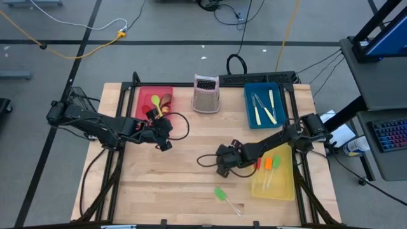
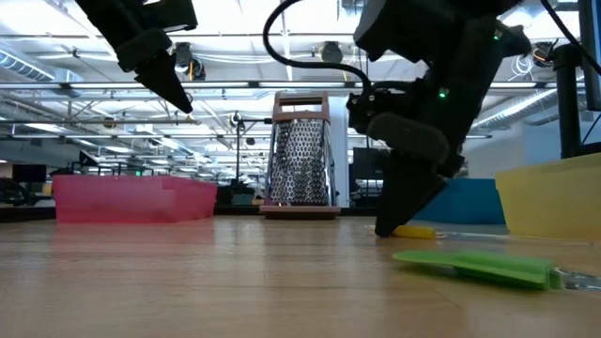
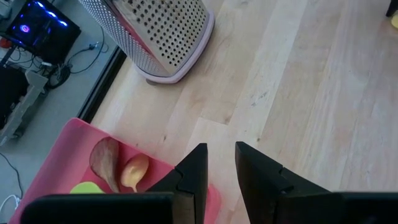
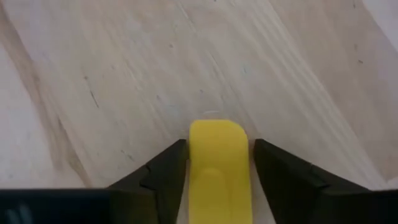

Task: Pick & Place Kitchen Items
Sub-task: Put the yellow spatula into the yellow bin

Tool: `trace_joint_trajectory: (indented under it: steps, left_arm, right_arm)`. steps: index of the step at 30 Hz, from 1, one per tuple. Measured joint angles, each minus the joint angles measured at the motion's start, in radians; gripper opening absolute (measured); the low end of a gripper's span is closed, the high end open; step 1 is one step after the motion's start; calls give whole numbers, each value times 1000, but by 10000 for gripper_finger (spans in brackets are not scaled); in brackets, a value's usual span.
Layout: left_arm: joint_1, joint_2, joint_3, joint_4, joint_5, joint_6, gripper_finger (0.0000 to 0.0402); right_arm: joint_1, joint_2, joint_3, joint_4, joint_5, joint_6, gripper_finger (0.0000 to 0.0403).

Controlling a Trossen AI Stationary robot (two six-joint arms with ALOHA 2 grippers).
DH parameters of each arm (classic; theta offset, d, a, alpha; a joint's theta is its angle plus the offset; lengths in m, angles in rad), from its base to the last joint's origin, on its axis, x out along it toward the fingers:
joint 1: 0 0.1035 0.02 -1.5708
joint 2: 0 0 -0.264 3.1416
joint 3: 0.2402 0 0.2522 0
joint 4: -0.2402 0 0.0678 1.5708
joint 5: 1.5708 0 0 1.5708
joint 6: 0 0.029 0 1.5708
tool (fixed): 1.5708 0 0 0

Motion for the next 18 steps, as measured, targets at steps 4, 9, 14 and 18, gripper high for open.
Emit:
trace_joint_trajectory:
  steps: [4, 9, 14, 18]
  left_arm:
    - [0, 0, 0, 0, 0, 5, 88]
    - [0, 0, 0, 0, 0, 7, 88]
    - [0, 0, 0, 2, 0, 6, 88]
    - [0, 0, 0, 4, 0, 6, 88]
  right_arm:
    - [-25, -11, -71, 78, -56, 12, 134]
    - [-32, -23, -99, 138, -66, -20, 69]
    - [-32, -35, -98, 148, -53, -103, 27]
    - [-32, -35, -98, 150, -56, -116, 4]
